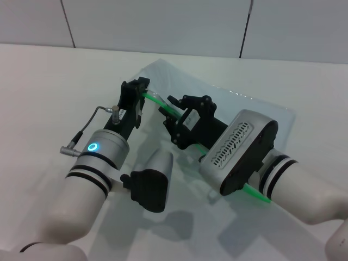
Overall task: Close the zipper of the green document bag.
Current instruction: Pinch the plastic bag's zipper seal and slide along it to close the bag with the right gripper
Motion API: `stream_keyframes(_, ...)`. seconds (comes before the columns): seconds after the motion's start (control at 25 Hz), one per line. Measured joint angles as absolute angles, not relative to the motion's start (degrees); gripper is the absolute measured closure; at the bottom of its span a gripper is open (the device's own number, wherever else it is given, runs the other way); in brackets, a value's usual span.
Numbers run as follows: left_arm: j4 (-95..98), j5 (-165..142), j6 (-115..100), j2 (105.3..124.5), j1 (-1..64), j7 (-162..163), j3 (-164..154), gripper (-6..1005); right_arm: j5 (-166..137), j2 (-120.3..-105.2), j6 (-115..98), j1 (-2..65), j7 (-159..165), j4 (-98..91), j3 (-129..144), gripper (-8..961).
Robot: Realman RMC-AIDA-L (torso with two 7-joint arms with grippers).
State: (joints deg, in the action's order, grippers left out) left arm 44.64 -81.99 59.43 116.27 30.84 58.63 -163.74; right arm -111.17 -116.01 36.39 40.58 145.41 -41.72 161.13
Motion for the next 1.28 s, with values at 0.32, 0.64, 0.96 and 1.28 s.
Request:
stream_keyframes(0.32, 44.64, -82.07, 59.41, 116.29, 30.85, 58.62, -163.74, 947, -111.32, -116.01, 36.39, 40.67, 145.32, -41.89, 161.27, 726)
stream_keyframes(0.64, 44.65, -82.25, 59.52, 116.36, 30.83, 58.62, -163.74, 947, -111.45, -116.01, 36.39, 40.78, 145.19, -41.88, 161.44, 729)
stream_keyframes(0.96, 44.65, -82.43, 59.61, 116.37, 30.78, 58.62, -163.74, 947, -111.47, -116.01, 36.38, 40.75, 145.11, -41.77, 161.46, 813)
stream_keyframes(1.28, 44.65, -82.52, 59.94, 116.36, 30.68, 59.0, -163.74, 947, -111.45, -116.01, 36.39, 40.66, 145.1, -41.75, 161.45, 879)
